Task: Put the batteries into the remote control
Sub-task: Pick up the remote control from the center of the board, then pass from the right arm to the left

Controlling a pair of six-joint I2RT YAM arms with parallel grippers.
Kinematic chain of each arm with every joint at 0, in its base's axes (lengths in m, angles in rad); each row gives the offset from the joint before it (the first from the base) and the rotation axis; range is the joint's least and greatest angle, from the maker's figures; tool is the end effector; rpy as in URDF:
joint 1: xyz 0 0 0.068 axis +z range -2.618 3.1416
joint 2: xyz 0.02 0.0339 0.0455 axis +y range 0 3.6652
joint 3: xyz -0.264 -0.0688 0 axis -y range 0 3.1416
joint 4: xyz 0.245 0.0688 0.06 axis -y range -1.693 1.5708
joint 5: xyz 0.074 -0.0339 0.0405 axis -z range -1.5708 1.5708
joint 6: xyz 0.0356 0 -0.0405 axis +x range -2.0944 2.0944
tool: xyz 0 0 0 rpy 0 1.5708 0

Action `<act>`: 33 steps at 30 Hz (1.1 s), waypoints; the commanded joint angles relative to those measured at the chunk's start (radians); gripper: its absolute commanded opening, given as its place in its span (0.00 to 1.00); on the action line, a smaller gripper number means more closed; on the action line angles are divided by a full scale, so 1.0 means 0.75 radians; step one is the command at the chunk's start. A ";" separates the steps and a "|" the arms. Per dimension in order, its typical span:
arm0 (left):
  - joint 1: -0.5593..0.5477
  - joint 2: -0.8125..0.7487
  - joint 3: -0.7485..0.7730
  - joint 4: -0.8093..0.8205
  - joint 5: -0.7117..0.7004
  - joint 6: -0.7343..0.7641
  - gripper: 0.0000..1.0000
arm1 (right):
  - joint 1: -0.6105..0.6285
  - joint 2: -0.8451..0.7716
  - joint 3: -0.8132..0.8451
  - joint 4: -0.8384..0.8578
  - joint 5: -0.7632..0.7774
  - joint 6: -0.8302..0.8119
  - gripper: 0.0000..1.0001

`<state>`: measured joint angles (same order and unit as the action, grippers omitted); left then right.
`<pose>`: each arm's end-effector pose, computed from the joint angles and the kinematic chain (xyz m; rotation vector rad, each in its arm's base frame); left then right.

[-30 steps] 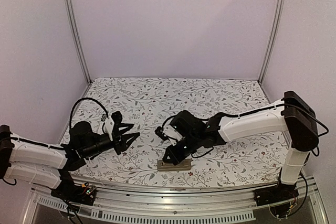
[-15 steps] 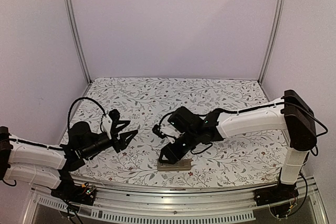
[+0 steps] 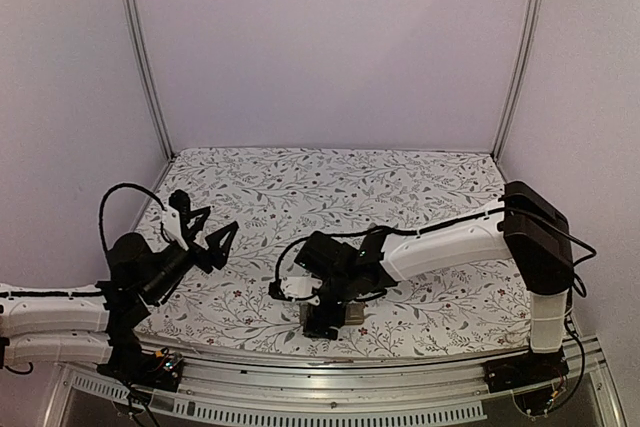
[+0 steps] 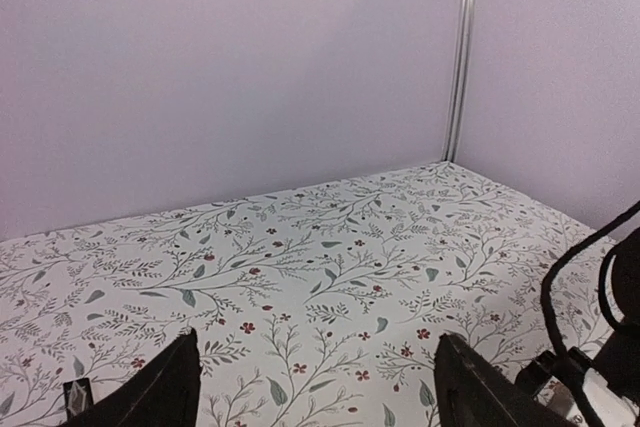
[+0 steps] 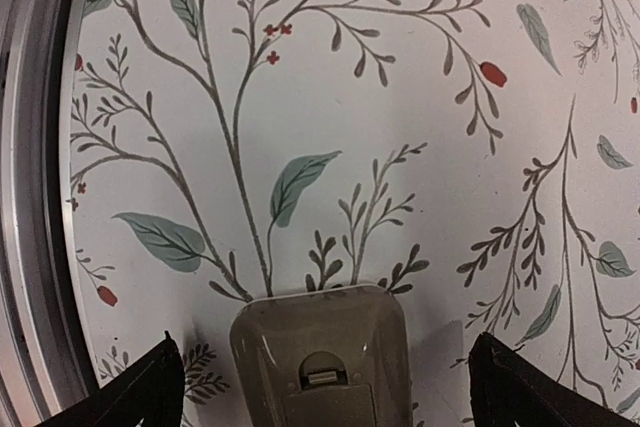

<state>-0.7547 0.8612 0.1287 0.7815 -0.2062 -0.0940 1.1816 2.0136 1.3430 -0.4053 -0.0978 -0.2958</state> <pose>0.1354 -0.1173 0.1999 0.3405 1.5075 -0.5195 0.1540 0.3847 0.1505 -1.8467 1.9781 0.4126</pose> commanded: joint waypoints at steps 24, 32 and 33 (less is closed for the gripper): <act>0.028 -0.026 -0.024 0.036 0.182 0.055 0.78 | -0.145 -0.094 0.195 -0.093 -0.175 0.122 0.17; 0.032 0.198 0.174 0.124 0.767 0.052 0.83 | -0.236 -0.533 0.014 0.545 -0.346 0.271 0.20; 0.034 0.238 0.225 0.121 0.867 0.033 0.84 | -0.238 -0.556 0.007 0.607 -0.339 0.276 0.20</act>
<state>-0.7464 0.9615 0.1844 0.8261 0.1349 -0.0563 0.9981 1.7203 1.3846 -0.2501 -0.2924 -0.1467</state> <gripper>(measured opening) 0.819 0.478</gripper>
